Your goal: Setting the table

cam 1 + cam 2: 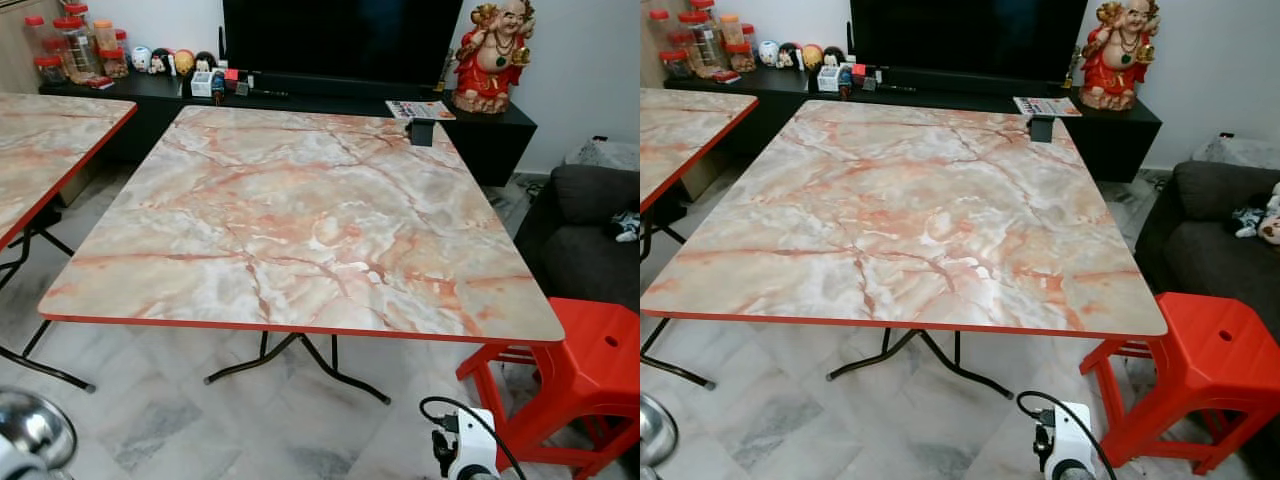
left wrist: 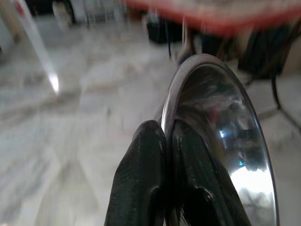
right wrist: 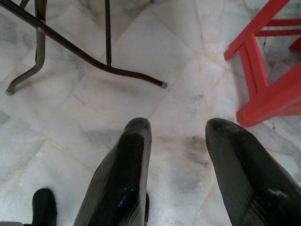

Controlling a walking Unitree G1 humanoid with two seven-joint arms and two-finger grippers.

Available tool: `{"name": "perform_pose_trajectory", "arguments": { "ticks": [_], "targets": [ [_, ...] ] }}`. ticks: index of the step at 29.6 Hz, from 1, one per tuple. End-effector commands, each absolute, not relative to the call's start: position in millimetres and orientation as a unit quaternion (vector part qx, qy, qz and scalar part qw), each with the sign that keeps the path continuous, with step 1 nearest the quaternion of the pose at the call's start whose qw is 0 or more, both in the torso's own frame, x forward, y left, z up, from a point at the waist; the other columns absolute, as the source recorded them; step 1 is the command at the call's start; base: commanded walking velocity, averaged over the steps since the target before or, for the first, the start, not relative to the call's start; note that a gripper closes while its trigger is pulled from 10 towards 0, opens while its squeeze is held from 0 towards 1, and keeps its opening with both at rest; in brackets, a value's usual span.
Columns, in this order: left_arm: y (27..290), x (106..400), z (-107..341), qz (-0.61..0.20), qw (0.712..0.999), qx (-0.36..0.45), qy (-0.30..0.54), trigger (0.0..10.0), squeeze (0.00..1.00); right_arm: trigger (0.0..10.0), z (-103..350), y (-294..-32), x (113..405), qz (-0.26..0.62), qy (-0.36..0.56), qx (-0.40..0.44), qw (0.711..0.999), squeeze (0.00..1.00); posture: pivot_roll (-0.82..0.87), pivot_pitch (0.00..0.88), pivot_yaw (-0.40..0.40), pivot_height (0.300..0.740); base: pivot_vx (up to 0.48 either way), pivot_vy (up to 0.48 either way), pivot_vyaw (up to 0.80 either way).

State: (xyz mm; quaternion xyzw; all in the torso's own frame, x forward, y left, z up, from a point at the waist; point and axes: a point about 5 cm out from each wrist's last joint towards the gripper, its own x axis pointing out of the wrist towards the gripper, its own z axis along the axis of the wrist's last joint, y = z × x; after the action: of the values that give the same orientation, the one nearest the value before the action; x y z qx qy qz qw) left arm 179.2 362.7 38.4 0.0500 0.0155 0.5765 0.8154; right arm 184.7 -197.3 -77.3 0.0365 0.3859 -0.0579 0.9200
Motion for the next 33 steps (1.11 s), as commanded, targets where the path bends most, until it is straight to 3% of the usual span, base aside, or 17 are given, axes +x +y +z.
{"name": "perform_pose_trajectory", "arguments": {
  "ticks": [1,12,14,17,19,22,27,28,33],
  "targets": [
    [369,187,58,0.582,0.809,0.079,-0.024,10.0,0.0,10.0,-76,-201,186,-0.06,0.385,0.033,0.92,0.0,0.04,0.0,-0.065,0.74,0.0,0.0,0.0],
    [378,220,142,0.549,0.797,0.187,-0.171,10.0,0.0,10.0,-77,-200,185,-0.064,0.385,0.036,0.92,0.0,0.04,0.0,-0.054,0.74,0.0,0.0,0.0],
    [372,235,159,0.513,0.816,0.171,-0.203,10.0,0.0,10.0,-76,-200,186,-0.064,0.384,0.037,0.92,0.0,0.04,0.0,-0.054,0.74,0.0,0.0,0.0],
    [352,268,177,0.421,0.869,0.127,-0.229,10.0,0.0,10.0,-76,-199,187,-0.063,0.383,0.037,0.921,0.0,0.04,0.0,-0.051,0.74,0.0,0.0,0.0],
    [336,289,184,0.358,0.902,0.063,-0.233,10.0,0.0,10.0,-76,-198,188,-0.064,0.382,0.038,0.921,0.0,0.03,0.0,-0.047,0.74,0.0,0.0,0.0],
    [314,310,194,0.284,0.93,0.008,-0.234,10.0,0.0,10.0,-75,-198,188,-0.068,0.38,0.041,0.921,0.0,0.02,0.0,-0.04,0.74,0.0,0.0,0.0],
    [290,335,191,0.199,0.96,-0.067,-0.186,10.0,0.0,10.0,-76,-199,188,-0.072,0.38,0.043,0.921,0.0,0.01,0.0,-0.031,0.74,0.0,0.0,0.0],
    [276,349,187,0.137,0.975,-0.088,-0.153,10.0,0.0,10.0,-76,-199,187,-0.076,0.38,0.046,0.921,0.0,0.0,0.0,-0.017,0.74,0.0,0.0,0.0],
    [253,364,185,0.067,0.987,-0.092,-0.114,10.0,0.0,10.0,-77,-199,184,-0.085,0.379,0.053,0.92,0.0,-0.01,0.0,-0.001,0.74,0.0,0.0,0.0]
  ]
}}
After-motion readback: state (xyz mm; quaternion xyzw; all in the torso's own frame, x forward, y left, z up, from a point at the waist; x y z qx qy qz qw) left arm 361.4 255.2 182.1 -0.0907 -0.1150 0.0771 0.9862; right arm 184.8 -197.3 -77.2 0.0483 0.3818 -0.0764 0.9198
